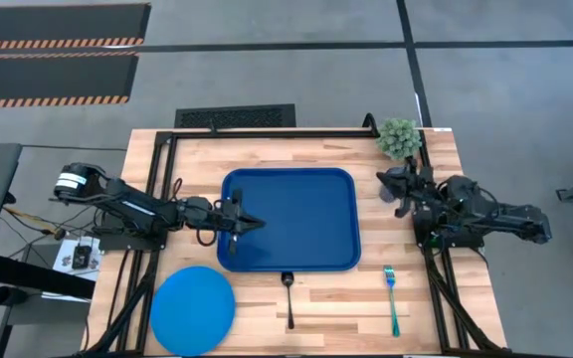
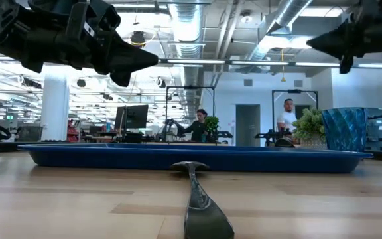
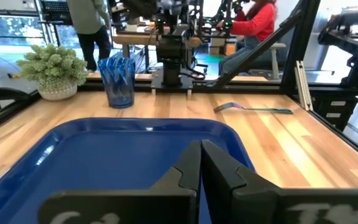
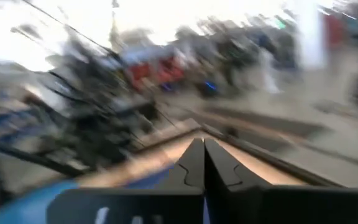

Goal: Pick and place plate/cup/fork/spoon on tray
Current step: Put the blue glass cup on the top right side of the blue tray

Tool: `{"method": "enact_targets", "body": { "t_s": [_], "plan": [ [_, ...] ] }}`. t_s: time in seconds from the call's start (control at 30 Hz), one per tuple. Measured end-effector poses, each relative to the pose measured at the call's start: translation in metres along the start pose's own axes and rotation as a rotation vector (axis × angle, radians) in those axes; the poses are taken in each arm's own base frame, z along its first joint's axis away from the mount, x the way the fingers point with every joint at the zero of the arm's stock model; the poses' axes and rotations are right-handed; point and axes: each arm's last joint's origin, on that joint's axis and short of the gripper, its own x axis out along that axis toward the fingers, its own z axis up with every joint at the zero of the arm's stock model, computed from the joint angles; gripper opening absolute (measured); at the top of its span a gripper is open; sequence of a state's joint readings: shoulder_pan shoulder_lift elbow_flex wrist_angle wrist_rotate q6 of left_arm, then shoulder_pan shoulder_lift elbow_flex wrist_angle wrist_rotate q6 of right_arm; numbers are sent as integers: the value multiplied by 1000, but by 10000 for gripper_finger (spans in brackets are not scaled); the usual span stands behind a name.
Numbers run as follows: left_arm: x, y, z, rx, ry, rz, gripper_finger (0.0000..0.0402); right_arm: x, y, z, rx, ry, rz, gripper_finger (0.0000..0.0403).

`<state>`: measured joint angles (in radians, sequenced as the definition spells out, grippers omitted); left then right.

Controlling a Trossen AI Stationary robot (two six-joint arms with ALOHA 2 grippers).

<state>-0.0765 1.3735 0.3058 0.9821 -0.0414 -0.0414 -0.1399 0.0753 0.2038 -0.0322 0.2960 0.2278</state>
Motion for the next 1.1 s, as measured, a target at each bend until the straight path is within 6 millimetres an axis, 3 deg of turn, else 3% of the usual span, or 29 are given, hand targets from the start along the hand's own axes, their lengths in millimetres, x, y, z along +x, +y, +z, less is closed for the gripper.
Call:
{"method": "enact_targets", "body": {
  "t_s": [0.13,0.33,0.57,0.87,1.1],
  "plan": [
    [0,0,0,-1,0,0,0,1,4,20,-30,156,-106,12],
    [0,0,0,-5,0,0,0,9,8,32,-49,505,-252,14],
    [0,0,-1,-20,5,-1,0,24,9,34,-112,819,-418,61],
    [0,0,-1,-17,15,0,0,48,5,27,-131,1039,-516,151],
    [0,0,-4,-12,46,1,0,59,-8,16,-127,1152,-621,186]
  ]
}}
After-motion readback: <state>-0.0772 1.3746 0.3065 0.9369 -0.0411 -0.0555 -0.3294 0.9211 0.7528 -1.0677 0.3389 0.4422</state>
